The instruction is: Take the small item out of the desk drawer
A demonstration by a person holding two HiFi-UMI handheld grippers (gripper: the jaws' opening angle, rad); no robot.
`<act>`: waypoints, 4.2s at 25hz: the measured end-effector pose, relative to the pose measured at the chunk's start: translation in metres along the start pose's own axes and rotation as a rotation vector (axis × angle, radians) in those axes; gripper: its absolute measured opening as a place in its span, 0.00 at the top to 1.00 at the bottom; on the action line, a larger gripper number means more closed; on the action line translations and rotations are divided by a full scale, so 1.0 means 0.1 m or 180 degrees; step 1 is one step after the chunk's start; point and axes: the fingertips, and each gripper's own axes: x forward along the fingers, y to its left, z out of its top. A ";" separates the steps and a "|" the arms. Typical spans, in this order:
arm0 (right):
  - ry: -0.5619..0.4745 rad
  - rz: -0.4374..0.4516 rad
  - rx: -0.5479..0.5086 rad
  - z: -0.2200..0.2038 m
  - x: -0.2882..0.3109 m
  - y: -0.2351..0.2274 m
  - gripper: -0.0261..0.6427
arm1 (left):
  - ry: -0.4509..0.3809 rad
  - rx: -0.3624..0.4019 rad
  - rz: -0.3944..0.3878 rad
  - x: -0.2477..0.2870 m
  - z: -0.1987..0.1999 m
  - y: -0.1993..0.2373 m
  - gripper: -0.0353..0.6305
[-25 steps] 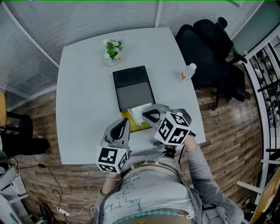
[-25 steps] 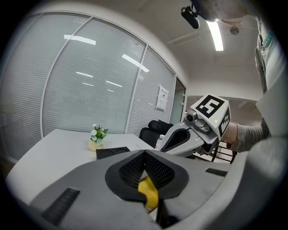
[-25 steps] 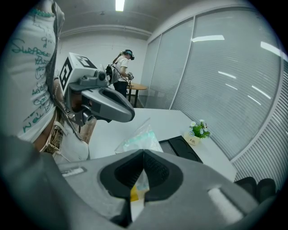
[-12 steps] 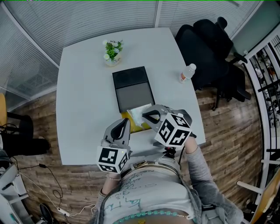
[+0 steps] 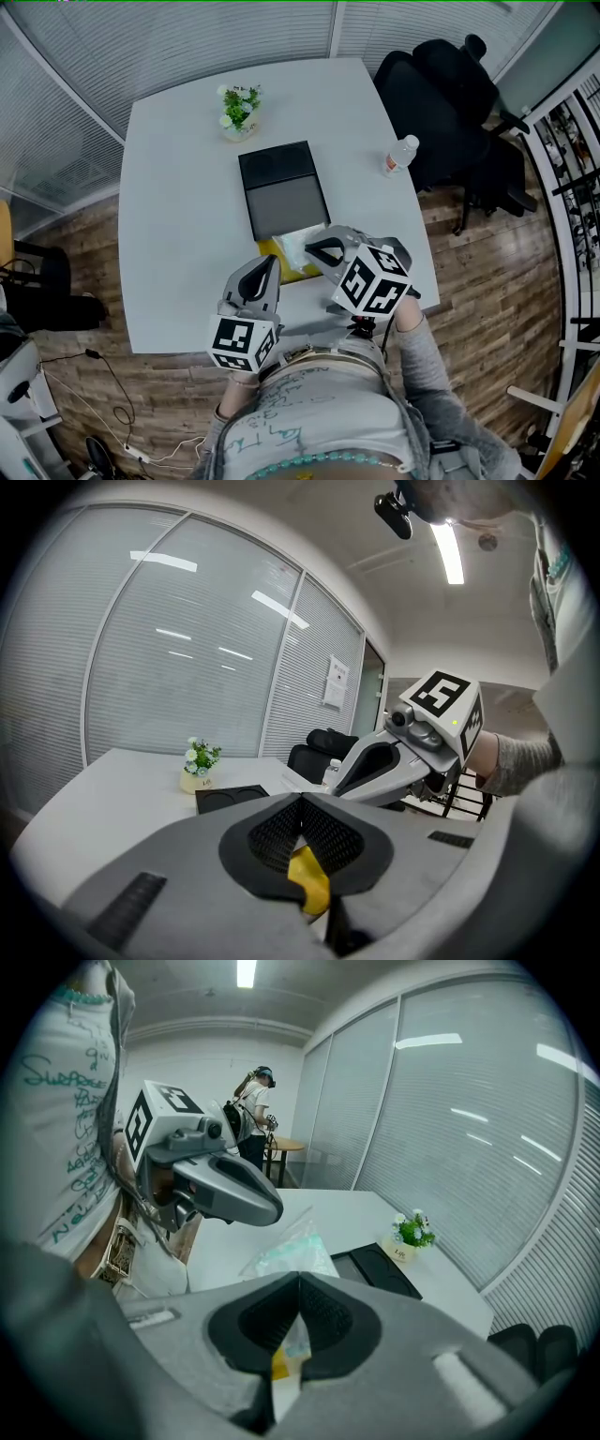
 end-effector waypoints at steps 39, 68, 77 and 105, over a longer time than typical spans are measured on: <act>-0.0045 -0.0166 0.0068 -0.23 -0.31 -0.11 0.96 | -0.0029 0.0024 -0.0058 0.09 0.05 -0.21 0.95; 0.0115 -0.0466 0.0292 -0.87 -0.81 -0.39 0.96 | -0.0046 0.0041 -0.0134 0.32 0.07 -0.52 0.95; 0.0176 -0.0524 0.0302 -1.04 -0.90 -0.45 0.96 | -0.0024 0.0059 -0.0149 0.40 0.05 -0.60 0.95; 0.0248 -0.0614 0.0339 -1.23 -1.02 -0.47 0.96 | 0.0030 0.0067 -0.0186 0.40 -0.01 -0.70 0.95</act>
